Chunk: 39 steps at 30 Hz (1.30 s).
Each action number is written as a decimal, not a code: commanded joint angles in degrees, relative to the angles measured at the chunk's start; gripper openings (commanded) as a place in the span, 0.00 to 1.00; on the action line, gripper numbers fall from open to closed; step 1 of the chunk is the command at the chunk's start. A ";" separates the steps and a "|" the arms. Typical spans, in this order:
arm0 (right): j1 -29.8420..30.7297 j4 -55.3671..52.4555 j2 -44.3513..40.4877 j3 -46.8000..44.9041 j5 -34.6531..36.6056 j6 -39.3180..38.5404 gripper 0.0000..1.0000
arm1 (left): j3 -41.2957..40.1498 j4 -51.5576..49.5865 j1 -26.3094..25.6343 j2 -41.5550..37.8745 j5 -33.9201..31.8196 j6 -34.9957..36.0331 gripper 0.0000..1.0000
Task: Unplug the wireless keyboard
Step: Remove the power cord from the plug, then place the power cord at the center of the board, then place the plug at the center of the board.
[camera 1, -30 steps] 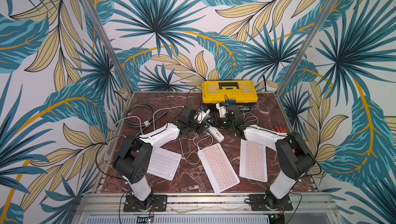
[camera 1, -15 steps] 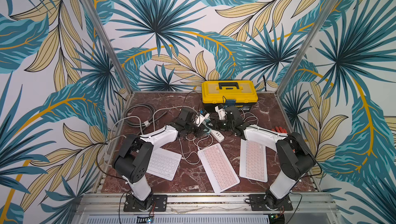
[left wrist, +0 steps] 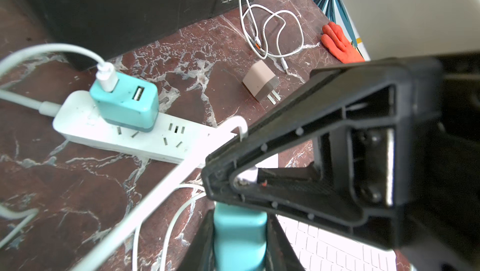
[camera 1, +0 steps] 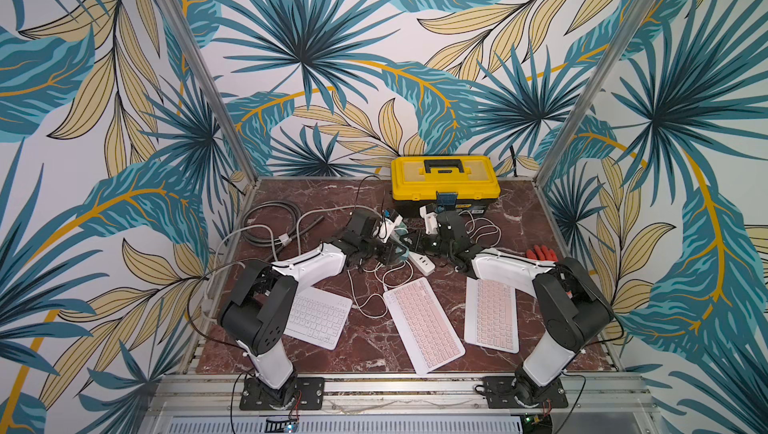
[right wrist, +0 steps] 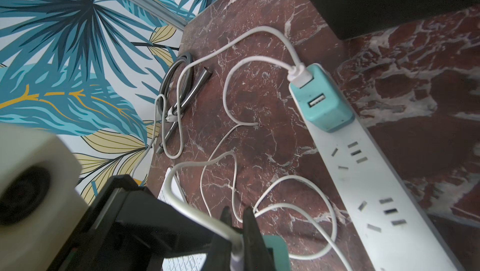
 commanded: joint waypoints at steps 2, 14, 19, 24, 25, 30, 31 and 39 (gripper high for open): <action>-2.48 1.78 -1.39 1.56 13.07 -0.08 0.02 | -0.81 -4.81 -2.17 -0.48 6.64 1.40 0.00; -5.36 -7.20 0.78 7.23 11.33 -4.74 0.02 | -5.69 -4.80 -4.74 -4.55 9.97 5.64 0.00; -5.31 -7.77 -0.21 6.20 10.95 -6.02 0.02 | -5.27 -4.75 -3.64 -4.97 6.03 3.94 0.00; -5.31 -9.39 -1.75 5.15 9.62 -10.30 0.03 | -5.38 -4.78 -1.55 -6.63 1.19 1.41 0.00; -5.33 -9.47 -1.86 4.83 8.98 -11.23 0.03 | -5.43 -4.74 -1.15 -6.87 0.84 1.09 0.00; -5.32 -10.32 -3.19 3.02 4.76 -17.09 0.04 | -6.37 -4.80 1.89 -9.37 -1.13 -1.31 0.00; -5.38 -10.82 -3.62 2.80 4.61 -18.10 0.04 | -6.67 -4.81 2.44 -9.82 -1.55 -1.59 0.00; -5.33 -18.20 -8.60 2.73 -1.34 -29.68 0.03 | -9.85 -4.87 4.76 -11.21 -5.94 -4.17 0.00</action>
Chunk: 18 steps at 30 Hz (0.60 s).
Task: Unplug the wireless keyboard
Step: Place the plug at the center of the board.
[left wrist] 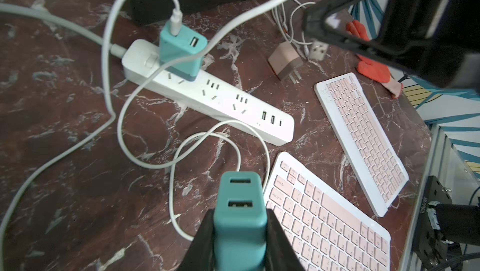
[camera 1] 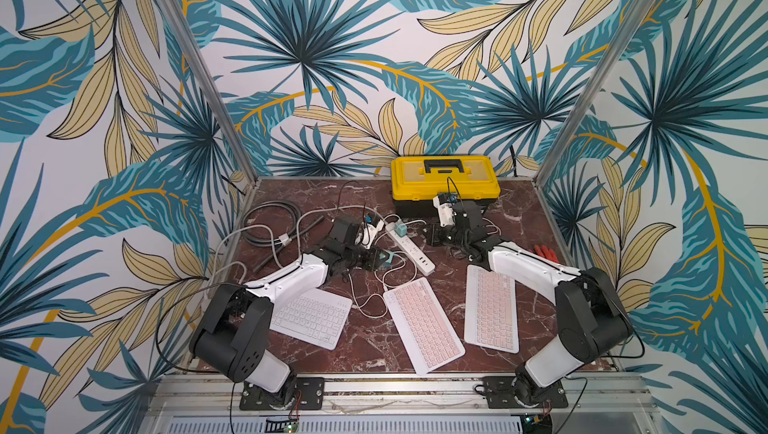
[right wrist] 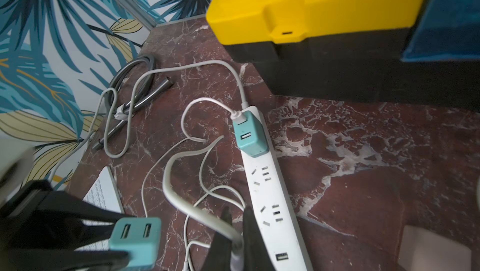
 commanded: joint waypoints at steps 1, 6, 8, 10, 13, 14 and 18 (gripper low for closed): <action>0.17 -5.43 -2.40 -0.25 -5.00 -7.85 0.04 | -1.39 0.02 0.85 -0.74 -3.24 -2.26 0.00; 0.18 -10.01 -3.48 -0.92 -4.01 -11.56 0.04 | -2.48 -0.04 2.10 -0.71 -7.14 -5.95 0.00; 0.18 -10.42 -3.57 -1.39 -3.64 -12.02 0.04 | -2.68 0.01 2.33 -0.33 -8.57 -7.17 0.00; 0.18 -10.88 -3.33 -1.65 -2.74 -12.04 0.04 | -2.84 0.01 2.54 0.07 -9.91 -8.36 0.00; 0.18 -11.85 -1.86 -1.39 -2.45 -12.14 0.04 | -2.79 -0.01 3.26 0.58 -11.67 -10.44 0.00; 0.19 -11.87 -1.31 -1.39 -3.40 -12.49 0.04 | -2.56 -0.05 3.32 1.07 -11.60 -10.77 0.00; 1.38 -11.78 -0.14 -2.15 -4.77 -13.95 0.04 | -1.90 0.02 3.47 2.78 -11.98 -11.60 0.00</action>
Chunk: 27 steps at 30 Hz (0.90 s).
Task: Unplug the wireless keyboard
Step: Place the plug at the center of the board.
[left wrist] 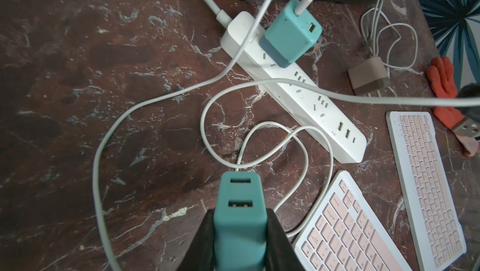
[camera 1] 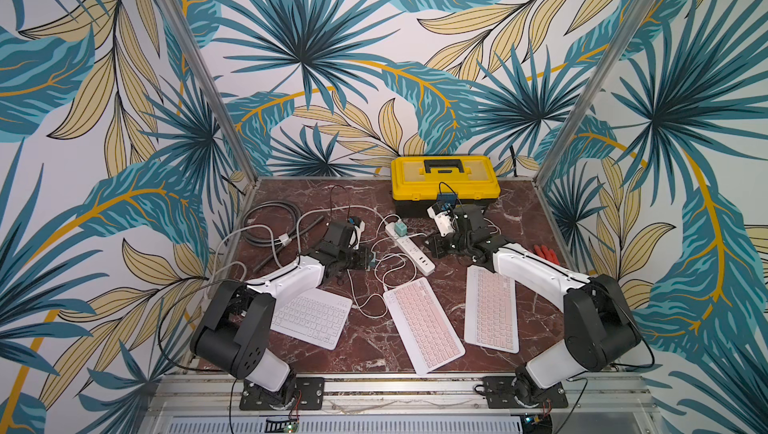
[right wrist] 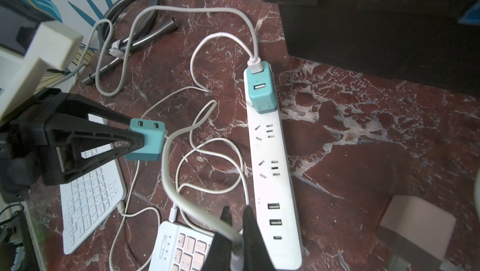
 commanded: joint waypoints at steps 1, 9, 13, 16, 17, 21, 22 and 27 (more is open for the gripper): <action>1.25 -1.29 1.30 -2.15 -1.77 -2.59 0.04 | 0.48 0.33 0.40 1.79 -1.99 -2.14 0.00; 3.11 -1.38 4.33 -1.89 -6.20 -4.65 0.04 | 1.87 -0.61 1.69 6.63 -7.08 -7.27 0.00; 4.77 -1.45 6.93 -0.84 -4.53 -3.88 0.04 | 3.44 -1.20 2.24 9.29 -7.16 -10.08 0.02; 6.36 -1.64 9.58 0.59 -1.68 -1.67 0.04 | 4.67 -3.07 2.45 11.31 -6.25 -11.36 0.09; 7.00 -1.86 10.56 1.16 -0.28 -1.06 0.04 | 5.14 -4.36 2.50 11.77 -6.11 -11.97 0.09; 9.13 -0.94 13.30 2.79 2.98 2.02 0.04 | 4.09 -4.83 2.58 11.40 -5.78 -14.10 0.14; 9.49 -0.31 13.92 2.95 3.78 3.04 0.04 | 3.52 -4.86 2.62 11.03 -5.85 -14.55 0.15; 10.66 -0.76 17.36 5.70 9.36 5.16 0.04 | 1.23 -4.82 3.05 9.36 -3.74 -15.74 0.15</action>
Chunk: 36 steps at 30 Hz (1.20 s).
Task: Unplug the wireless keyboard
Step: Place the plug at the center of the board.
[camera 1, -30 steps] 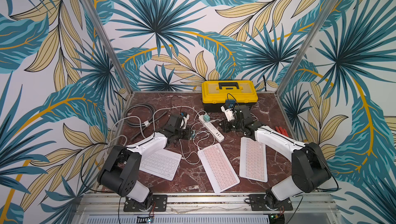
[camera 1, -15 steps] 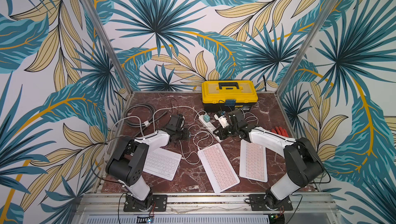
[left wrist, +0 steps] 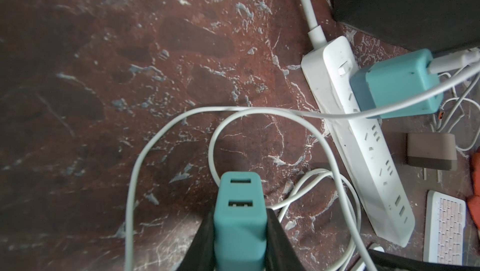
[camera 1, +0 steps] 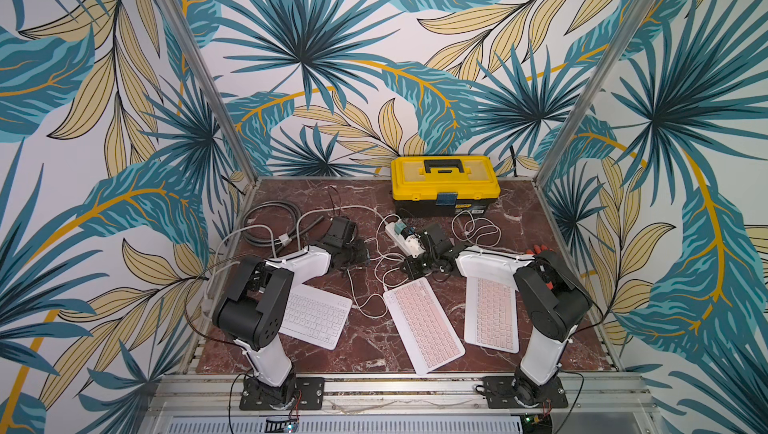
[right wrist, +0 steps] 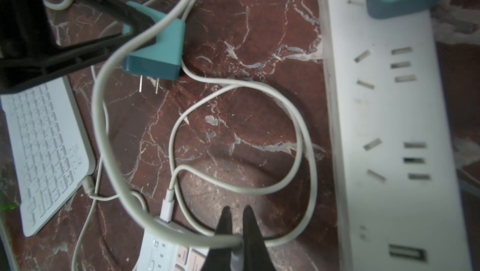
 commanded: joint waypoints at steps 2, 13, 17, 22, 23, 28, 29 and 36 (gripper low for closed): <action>0.37 -0.63 2.69 2.50 7.03 2.68 0.04 | -3.80 -5.32 0.60 -0.66 3.07 -1.66 0.15; 0.38 -3.06 4.89 5.62 9.01 3.12 0.09 | -7.78 -5.32 0.65 -1.29 10.63 -3.68 0.20; 0.30 -4.11 4.51 5.69 9.62 2.81 0.15 | -8.70 -5.51 0.68 -1.84 9.77 -4.33 0.37; 0.35 -4.59 4.11 5.17 9.79 2.44 0.20 | -8.28 -8.54 0.68 -3.52 7.08 -3.65 0.46; 0.34 -4.57 4.19 5.28 9.36 2.31 0.21 | -8.22 -10.01 0.62 -3.38 7.00 -3.52 0.47; 0.32 -4.97 3.60 5.19 7.90 1.89 0.25 | -7.58 -10.22 0.61 -4.77 6.33 -3.59 0.52; 0.33 -5.26 3.30 5.21 7.75 1.39 0.26 | -7.25 -10.22 0.63 -5.16 6.24 -3.30 0.52; 0.31 -9.48 1.21 4.93 5.80 0.25 0.35 | -4.88 -10.22 0.67 -5.38 7.21 -3.23 0.53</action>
